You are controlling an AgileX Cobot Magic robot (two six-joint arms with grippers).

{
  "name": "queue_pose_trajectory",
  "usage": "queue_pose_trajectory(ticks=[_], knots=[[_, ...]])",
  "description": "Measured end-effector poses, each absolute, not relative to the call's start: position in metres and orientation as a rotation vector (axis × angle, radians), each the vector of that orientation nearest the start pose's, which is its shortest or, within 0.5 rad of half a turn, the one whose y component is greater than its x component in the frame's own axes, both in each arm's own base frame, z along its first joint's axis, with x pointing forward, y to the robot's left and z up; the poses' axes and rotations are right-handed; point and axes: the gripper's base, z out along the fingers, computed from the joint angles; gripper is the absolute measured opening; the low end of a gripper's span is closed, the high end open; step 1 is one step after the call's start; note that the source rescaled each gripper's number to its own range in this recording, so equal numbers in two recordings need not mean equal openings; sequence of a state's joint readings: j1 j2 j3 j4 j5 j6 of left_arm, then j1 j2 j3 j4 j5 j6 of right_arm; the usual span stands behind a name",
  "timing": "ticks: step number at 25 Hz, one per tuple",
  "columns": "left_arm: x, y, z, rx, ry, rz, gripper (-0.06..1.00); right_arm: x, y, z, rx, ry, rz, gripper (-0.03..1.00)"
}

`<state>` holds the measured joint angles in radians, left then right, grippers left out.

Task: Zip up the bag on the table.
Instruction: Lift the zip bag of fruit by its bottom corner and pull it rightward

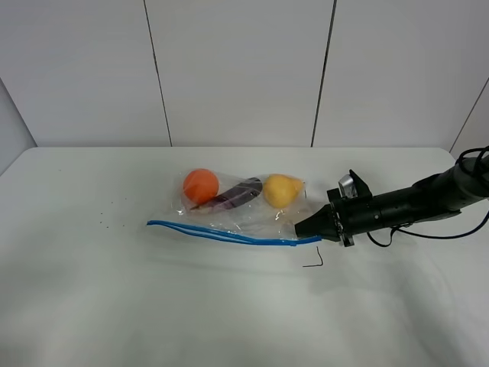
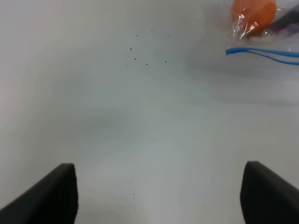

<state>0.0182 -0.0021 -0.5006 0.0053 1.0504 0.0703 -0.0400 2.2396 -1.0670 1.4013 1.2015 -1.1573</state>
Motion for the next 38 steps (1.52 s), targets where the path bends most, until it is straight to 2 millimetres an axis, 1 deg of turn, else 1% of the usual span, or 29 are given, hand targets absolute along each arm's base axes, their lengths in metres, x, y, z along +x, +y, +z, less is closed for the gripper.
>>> queue_pose_trajectory(ticks=[9,16,21,25,28,30,34,38], knots=[[-0.005,0.0,0.278,0.053,2.031,0.062,0.92,0.349,0.07,0.076,0.087,2.57,1.709,0.0],[-0.005,0.0,0.278,0.053,2.031,0.062,0.92,0.353,0.07,0.096,0.197,2.534,1.73,0.0],[-0.005,0.0,0.278,0.053,2.031,0.062,0.92,0.355,0.07,0.105,0.273,2.521,1.75,0.0],[-0.005,0.0,0.278,0.053,2.031,0.062,0.92,0.358,0.071,0.114,0.348,2.479,1.774,0.0],[-0.005,0.0,0.278,0.053,2.031,0.062,0.92,0.359,0.078,0.126,0.355,2.451,1.791,0.0],[-0.005,0.0,0.278,0.053,2.031,0.062,0.92,0.358,0.087,0.132,0.354,2.441,1.811,0.0],[-0.005,0.0,0.278,0.053,2.031,0.056,0.92,0.357,0.101,0.136,0.367,2.432,1.849,0.0],[-0.005,0.0,0.278,0.053,2.031,0.062,0.92,0.359,0.106,0.138,0.41,2.394,1.882,0.0]])
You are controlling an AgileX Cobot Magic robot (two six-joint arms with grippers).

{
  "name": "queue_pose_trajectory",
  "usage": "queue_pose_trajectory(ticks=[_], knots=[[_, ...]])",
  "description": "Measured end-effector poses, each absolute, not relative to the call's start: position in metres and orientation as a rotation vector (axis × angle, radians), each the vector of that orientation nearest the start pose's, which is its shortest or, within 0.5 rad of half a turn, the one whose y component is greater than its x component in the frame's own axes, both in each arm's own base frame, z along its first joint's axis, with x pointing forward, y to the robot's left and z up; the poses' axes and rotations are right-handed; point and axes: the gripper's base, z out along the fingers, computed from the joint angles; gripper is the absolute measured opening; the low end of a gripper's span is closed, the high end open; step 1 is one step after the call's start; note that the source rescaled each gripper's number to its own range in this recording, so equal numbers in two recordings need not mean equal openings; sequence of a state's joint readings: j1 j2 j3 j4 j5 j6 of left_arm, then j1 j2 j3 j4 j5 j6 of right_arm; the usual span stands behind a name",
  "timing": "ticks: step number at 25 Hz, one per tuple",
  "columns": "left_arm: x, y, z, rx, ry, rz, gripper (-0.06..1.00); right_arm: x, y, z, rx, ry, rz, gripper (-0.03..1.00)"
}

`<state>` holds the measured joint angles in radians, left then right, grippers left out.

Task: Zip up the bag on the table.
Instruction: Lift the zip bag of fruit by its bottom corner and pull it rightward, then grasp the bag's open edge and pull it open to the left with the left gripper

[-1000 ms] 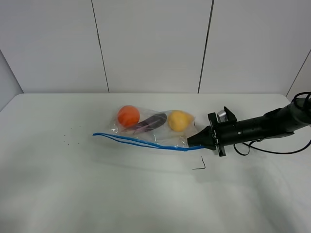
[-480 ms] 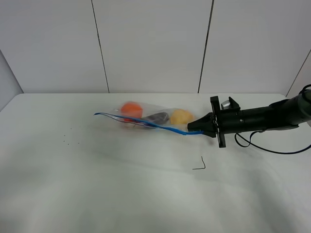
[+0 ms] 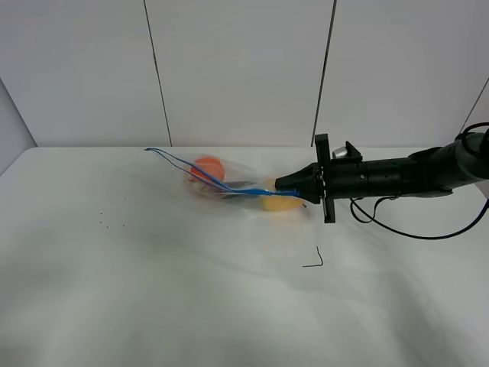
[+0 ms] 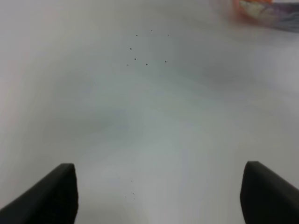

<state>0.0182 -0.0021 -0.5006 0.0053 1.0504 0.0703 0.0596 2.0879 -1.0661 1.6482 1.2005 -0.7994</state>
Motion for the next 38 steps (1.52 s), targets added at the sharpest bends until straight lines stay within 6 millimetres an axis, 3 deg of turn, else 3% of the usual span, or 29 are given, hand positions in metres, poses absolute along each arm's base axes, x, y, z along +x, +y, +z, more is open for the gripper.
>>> queue_pose_trajectory(ticks=[18,22,26,32,38], knots=[[-0.005,0.0,0.278,0.053,2.03,0.063,0.92,0.361,0.107,0.139,0.454,2.373,1.9,0.0],[-0.007,0.0,0.3,0.022,1.985,0.045,0.92,0.361,0.107,0.139,0.457,2.373,1.901,0.0],[0.016,0.0,0.341,0.066,2.025,0.064,0.92,0.361,0.107,0.139,0.457,2.373,1.901,0.0],[0.078,0.002,0.399,0.212,2.029,0.16,0.92,0.36,0.107,0.139,0.456,2.374,1.9,0.0],[0.134,0.003,0.413,0.615,1.941,0.418,0.92,0.359,0.107,0.138,0.435,2.395,1.891,0.0]])
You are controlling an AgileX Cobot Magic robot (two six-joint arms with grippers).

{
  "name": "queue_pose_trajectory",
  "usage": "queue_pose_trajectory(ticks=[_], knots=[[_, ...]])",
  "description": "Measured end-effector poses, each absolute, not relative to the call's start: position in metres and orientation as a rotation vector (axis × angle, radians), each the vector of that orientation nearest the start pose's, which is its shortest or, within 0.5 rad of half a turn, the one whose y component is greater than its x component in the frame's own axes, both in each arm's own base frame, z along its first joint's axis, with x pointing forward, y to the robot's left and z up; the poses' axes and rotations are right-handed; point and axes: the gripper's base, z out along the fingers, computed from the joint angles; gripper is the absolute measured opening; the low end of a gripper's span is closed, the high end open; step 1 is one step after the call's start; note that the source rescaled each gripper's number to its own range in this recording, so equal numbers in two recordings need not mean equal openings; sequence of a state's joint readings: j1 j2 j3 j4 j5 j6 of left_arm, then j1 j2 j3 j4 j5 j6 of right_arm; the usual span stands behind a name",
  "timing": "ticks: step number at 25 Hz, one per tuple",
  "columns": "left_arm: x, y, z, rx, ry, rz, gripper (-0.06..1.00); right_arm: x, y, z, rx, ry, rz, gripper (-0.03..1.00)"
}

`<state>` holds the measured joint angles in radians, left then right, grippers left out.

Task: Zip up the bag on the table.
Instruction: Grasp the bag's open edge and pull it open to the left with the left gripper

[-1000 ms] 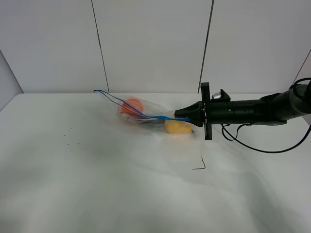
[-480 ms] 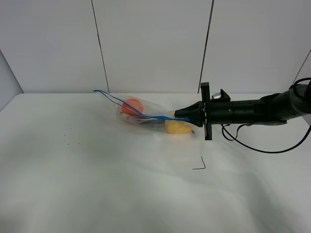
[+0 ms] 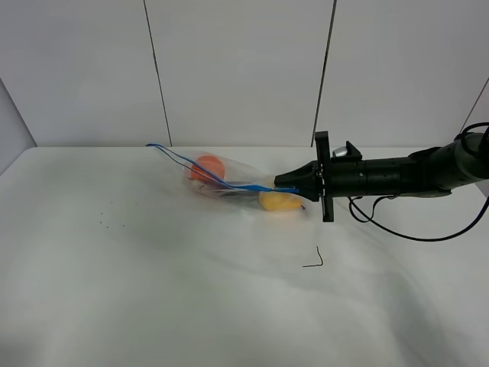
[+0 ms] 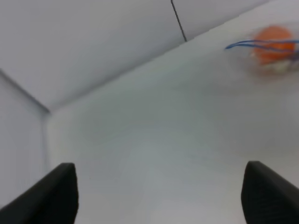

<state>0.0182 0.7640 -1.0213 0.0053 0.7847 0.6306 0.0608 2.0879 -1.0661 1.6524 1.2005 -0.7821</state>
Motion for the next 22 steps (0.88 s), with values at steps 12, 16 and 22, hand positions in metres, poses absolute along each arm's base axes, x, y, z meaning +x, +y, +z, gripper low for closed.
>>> queue_pose_trajectory(ticks=[12,16,22], knots=[[0.23,-0.007,0.376,1.298,1.691,0.652,0.92,0.358,0.107,0.137,0.399,2.412,1.877,0.0],[0.245,-0.015,0.366,1.286,1.683,0.506,0.92,0.358,0.107,0.137,0.398,2.412,1.877,0.0],[0.252,-0.034,0.363,1.351,1.578,0.429,0.88,0.358,0.107,0.137,0.397,2.413,1.876,0.0]])
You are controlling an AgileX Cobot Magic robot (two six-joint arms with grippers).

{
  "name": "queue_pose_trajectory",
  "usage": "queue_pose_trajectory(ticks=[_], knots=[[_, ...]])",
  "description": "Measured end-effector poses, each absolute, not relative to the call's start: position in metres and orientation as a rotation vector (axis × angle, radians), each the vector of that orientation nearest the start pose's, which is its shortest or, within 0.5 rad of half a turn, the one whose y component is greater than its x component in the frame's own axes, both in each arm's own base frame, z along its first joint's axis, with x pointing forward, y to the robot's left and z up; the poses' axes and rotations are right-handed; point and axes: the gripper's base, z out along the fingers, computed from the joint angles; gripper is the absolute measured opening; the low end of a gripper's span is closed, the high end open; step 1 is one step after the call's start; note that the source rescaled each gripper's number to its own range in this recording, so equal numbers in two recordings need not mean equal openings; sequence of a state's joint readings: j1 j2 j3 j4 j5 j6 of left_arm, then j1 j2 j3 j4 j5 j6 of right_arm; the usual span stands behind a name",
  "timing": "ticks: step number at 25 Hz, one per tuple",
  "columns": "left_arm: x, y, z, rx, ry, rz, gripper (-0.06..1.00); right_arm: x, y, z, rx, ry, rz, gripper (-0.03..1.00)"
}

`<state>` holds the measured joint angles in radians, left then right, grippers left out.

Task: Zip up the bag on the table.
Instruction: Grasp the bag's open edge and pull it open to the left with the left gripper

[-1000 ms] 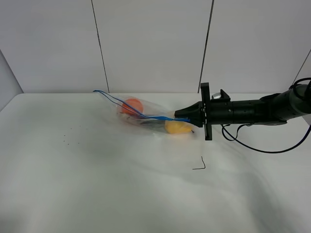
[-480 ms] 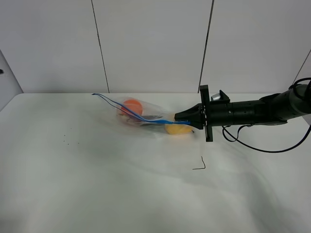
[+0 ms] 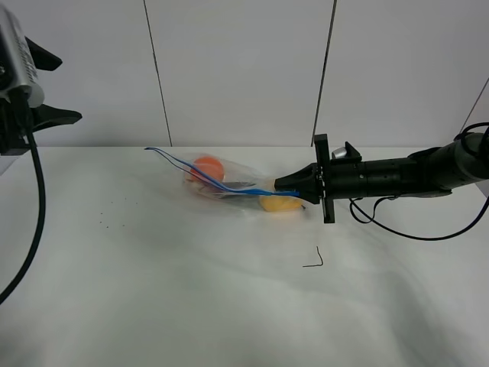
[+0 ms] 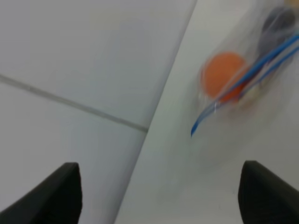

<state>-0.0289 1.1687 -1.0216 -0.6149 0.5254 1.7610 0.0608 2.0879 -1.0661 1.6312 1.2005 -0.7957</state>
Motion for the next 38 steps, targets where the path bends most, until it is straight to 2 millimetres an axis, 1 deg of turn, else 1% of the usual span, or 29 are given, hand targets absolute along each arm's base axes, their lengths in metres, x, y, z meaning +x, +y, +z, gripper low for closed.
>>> queue_pose_trajectory(ticks=[3,5,7,9,14,16,19,22,26,29,33,38], knots=[[0.25,-0.056,0.367,1.378,1.49,0.408,0.88,0.358,0.107,0.137,0.397,2.413,1.876,0.0],[0.248,-0.075,0.368,1.394,1.429,0.382,0.88,0.358,0.107,0.137,0.397,2.413,1.876,0.0],[0.248,-0.094,0.367,1.4,1.387,0.346,0.88,0.358,0.107,0.137,0.397,2.413,1.876,0.0],[0.248,-0.115,0.361,1.438,1.345,0.304,0.88,0.358,0.107,0.137,0.397,2.413,1.876,0.0],[0.253,-0.165,0.332,1.554,1.292,0.213,0.88,0.358,0.107,0.137,0.398,2.412,1.877,0.0],[0.253,-0.185,0.32,1.591,1.27,0.19,0.86,0.358,0.107,0.137,0.399,2.411,1.877,0.0],[0.254,-0.211,0.3,1.635,1.249,0.174,0.85,0.358,0.107,0.138,0.4,2.409,1.878,0.0],[0.253,-0.232,0.283,1.661,1.23,0.175,0.84,0.358,0.107,0.138,0.403,2.408,1.879,0.0],[0.252,-0.256,0.26,1.658,1.236,0.174,0.84,0.358,0.107,0.138,0.407,2.409,1.88,0.0],[0.253,-0.27,0.248,1.605,1.26,0.179,0.84,0.358,0.107,0.138,0.407,2.409,1.88,0.0],[0.257,-0.278,0.231,1.593,1.268,0.213,0.84,0.358,0.107,0.138,0.411,2.409,1.882,0.0],[0.268,-0.283,0.208,1.567,1.287,0.282,0.84,0.358,0.107,0.138,0.412,2.409,1.882,0.0]])
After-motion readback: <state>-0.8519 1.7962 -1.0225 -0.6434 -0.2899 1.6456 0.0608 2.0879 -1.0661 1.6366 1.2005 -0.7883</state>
